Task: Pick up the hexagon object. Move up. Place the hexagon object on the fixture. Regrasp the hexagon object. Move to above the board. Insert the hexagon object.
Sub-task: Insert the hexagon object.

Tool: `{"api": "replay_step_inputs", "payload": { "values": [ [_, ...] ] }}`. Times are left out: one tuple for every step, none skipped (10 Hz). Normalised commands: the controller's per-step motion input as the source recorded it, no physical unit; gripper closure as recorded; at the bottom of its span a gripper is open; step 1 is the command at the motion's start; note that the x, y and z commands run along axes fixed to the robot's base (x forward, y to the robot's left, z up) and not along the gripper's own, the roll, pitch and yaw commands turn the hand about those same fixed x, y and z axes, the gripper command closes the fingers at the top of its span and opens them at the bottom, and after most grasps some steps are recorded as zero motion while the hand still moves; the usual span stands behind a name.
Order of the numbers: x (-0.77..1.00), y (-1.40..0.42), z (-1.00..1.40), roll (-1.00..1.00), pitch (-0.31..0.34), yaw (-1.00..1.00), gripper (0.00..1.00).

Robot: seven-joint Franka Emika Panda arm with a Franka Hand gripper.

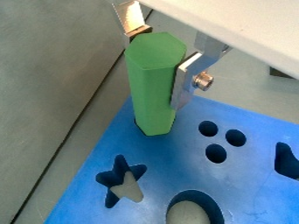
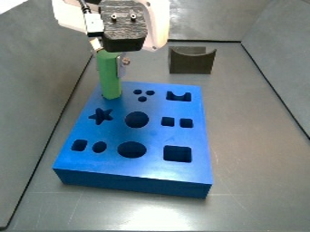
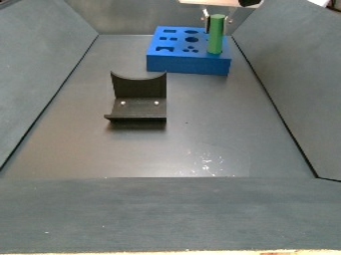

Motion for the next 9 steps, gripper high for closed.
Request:
{"api": "replay_step_inputs", "payload": {
  "values": [
    [0.14,0.0,-0.28,-0.01,0.131,0.0,1.0],
    [0.0,0.0,-0.27,0.15,0.0,0.0,1.0],
    [-0.01,-0.04,-1.0,0.18,-0.023,-0.01,1.0],
    [0.02,-0.04,-1.0,0.05,0.0,-0.08,1.0],
    [0.17,-0.01,-1.0,0.04,0.0,-0.07,1.0],
    [0.33,0.0,-1.0,0.03,0.0,-0.06,1.0],
    [0.42,0.0,-1.0,0.01,0.0,-0.04,1.0],
    [0.47,0.0,-1.0,0.01,0.0,-0.03,1.0],
    [0.55,0.0,-1.0,0.0,0.0,0.0,1.0]
  ]
}}
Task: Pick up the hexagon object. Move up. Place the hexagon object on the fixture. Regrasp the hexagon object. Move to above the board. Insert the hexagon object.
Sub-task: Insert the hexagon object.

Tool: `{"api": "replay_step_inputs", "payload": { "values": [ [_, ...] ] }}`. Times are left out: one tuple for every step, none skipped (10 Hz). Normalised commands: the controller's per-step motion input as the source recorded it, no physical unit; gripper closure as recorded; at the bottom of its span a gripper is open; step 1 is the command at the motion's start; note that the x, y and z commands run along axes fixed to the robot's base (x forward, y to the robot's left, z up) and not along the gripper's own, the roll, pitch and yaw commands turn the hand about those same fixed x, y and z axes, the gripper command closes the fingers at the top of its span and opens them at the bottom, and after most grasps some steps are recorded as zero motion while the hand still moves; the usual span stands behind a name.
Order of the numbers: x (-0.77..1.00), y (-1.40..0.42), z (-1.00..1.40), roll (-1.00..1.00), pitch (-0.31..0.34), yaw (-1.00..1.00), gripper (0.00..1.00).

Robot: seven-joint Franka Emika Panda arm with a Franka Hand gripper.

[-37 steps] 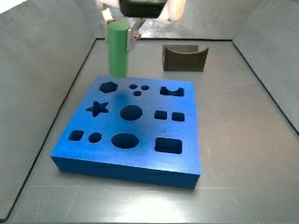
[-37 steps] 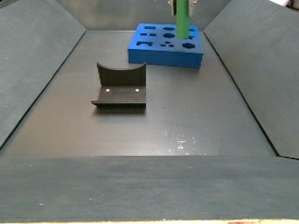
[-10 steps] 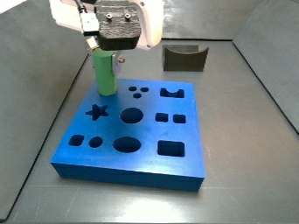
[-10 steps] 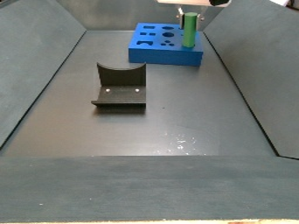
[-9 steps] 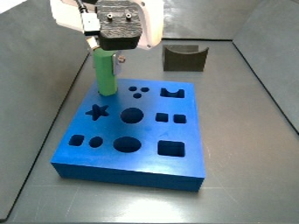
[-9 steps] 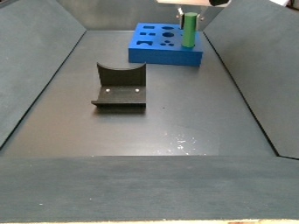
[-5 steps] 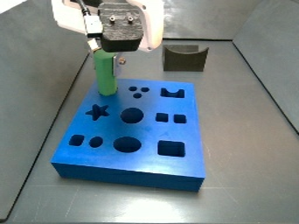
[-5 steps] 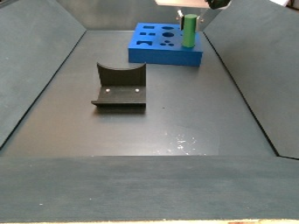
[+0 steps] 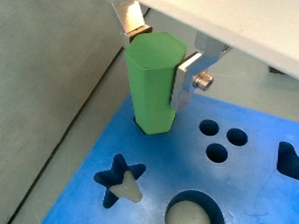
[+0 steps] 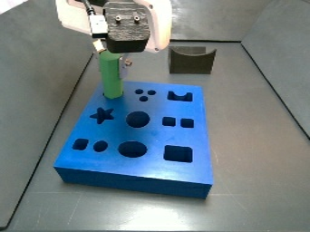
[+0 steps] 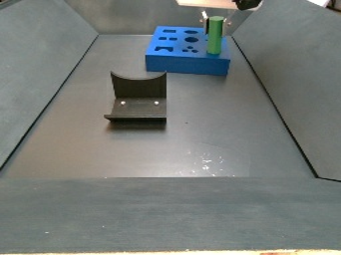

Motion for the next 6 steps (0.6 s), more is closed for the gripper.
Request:
{"api": "replay_step_inputs", "payload": {
  "values": [
    [0.0,0.0,0.0,0.02,0.0,0.0,1.0],
    [0.42,-0.08,-1.0,0.3,-0.023,-0.13,1.0],
    [0.43,0.0,-1.0,0.23,0.0,-0.09,1.0],
    [0.55,0.03,-1.0,0.08,0.0,-0.05,1.0],
    [0.55,0.07,-1.0,0.05,0.0,-0.01,1.0],
    [0.53,0.05,-1.0,0.03,0.0,-0.01,1.0]
  ]
}}
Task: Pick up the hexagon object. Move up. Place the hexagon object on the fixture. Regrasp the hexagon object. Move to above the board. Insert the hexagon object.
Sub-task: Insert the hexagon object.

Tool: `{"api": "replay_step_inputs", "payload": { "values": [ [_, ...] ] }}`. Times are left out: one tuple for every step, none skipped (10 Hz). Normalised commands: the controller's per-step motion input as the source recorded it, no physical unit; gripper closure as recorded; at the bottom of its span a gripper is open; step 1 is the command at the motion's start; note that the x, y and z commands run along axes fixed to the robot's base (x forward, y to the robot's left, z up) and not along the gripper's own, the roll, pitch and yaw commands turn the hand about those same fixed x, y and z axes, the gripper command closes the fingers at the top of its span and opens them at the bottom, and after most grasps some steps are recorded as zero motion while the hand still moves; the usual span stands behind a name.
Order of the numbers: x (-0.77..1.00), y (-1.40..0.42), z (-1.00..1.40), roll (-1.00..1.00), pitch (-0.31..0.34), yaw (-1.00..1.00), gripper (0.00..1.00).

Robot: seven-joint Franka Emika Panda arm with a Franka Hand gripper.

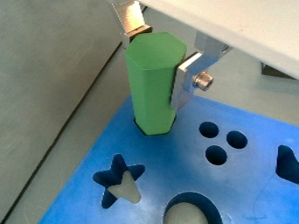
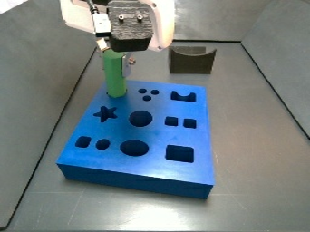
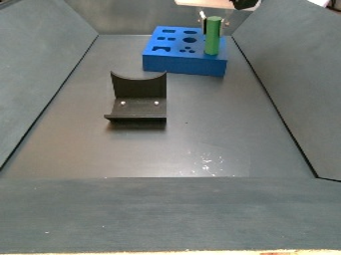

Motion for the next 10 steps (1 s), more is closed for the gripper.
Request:
{"api": "replay_step_inputs", "payload": {
  "values": [
    [0.49,0.01,-1.0,0.01,0.0,-0.01,1.0],
    [0.0,-0.05,-0.43,0.38,0.0,-0.02,1.0],
    [0.0,0.0,-0.04,0.0,0.011,0.0,1.0],
    [0.0,0.1,-1.0,0.0,0.037,-0.31,1.0],
    [0.0,0.1,-1.0,0.0,0.0,-0.27,1.0],
    [0.15,0.07,-1.0,-0.01,0.106,-0.02,1.0],
    [0.0,0.0,0.0,0.0,0.009,0.0,1.0],
    [-0.05,-0.01,-0.32,0.0,-0.411,0.0,1.0],
    [0.0,0.03,-1.0,0.03,-0.029,-0.09,1.0],
    [0.0,0.03,-1.0,0.04,0.0,-0.09,1.0]
  ]
}}
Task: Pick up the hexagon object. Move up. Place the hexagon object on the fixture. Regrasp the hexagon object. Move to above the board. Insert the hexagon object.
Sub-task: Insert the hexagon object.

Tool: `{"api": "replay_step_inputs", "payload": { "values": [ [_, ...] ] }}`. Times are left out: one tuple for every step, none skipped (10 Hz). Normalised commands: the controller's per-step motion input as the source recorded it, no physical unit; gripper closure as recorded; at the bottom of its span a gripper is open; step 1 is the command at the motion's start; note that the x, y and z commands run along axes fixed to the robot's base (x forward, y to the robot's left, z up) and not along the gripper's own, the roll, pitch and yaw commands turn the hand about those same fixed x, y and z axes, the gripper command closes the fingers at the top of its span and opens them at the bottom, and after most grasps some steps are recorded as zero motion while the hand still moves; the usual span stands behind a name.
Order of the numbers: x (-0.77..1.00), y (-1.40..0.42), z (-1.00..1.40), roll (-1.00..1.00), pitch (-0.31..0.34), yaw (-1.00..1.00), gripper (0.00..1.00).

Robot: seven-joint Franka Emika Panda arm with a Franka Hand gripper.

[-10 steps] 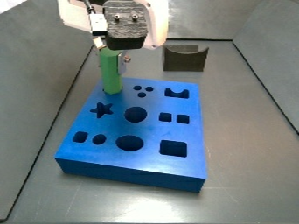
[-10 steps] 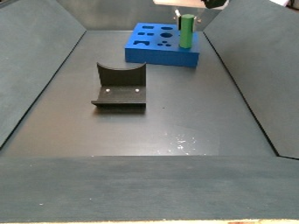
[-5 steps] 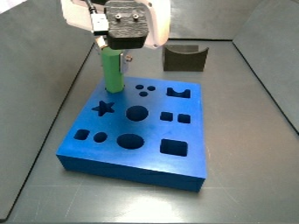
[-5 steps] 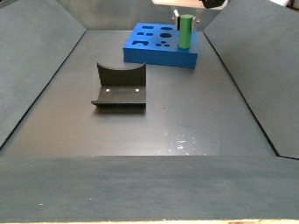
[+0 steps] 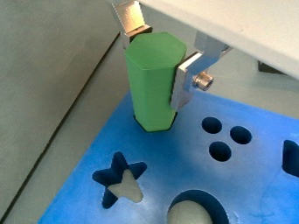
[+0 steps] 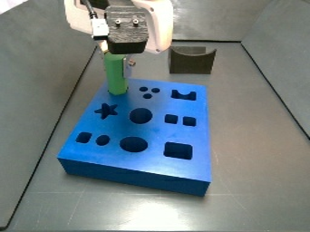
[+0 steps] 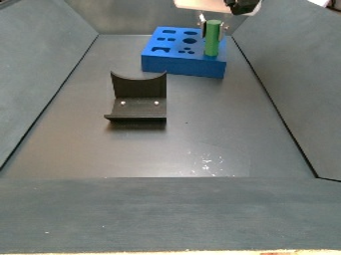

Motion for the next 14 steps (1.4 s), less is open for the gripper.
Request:
{"api": "replay_step_inputs", "payload": {
  "values": [
    [0.0,0.03,-1.0,0.04,0.0,-0.09,1.0],
    [0.01,0.05,-1.0,0.04,0.0,-0.08,1.0],
    [0.02,0.09,-1.0,0.04,0.0,-0.01,1.0],
    [0.03,0.1,-1.0,0.04,0.0,0.0,1.0],
    [0.05,0.09,-1.0,0.03,0.0,0.0,1.0],
    [0.07,0.09,-1.0,0.03,0.0,0.0,1.0],
    [0.14,0.06,-1.0,0.03,0.0,0.0,1.0],
    [0.17,0.05,-1.0,0.02,0.0,0.0,1.0],
    [0.24,0.05,-1.0,0.0,0.0,0.0,1.0],
    [0.29,0.06,-1.0,0.0,0.0,0.0,1.0],
    [0.4,0.05,-1.0,0.0,0.0,0.05,1.0],
    [0.03,0.0,0.0,0.08,0.129,0.0,1.0],
    [0.0,-0.02,-0.5,0.02,-0.357,0.0,1.0],
    [-0.05,0.0,-1.0,0.07,-0.089,-0.03,1.0]
  ]
}}
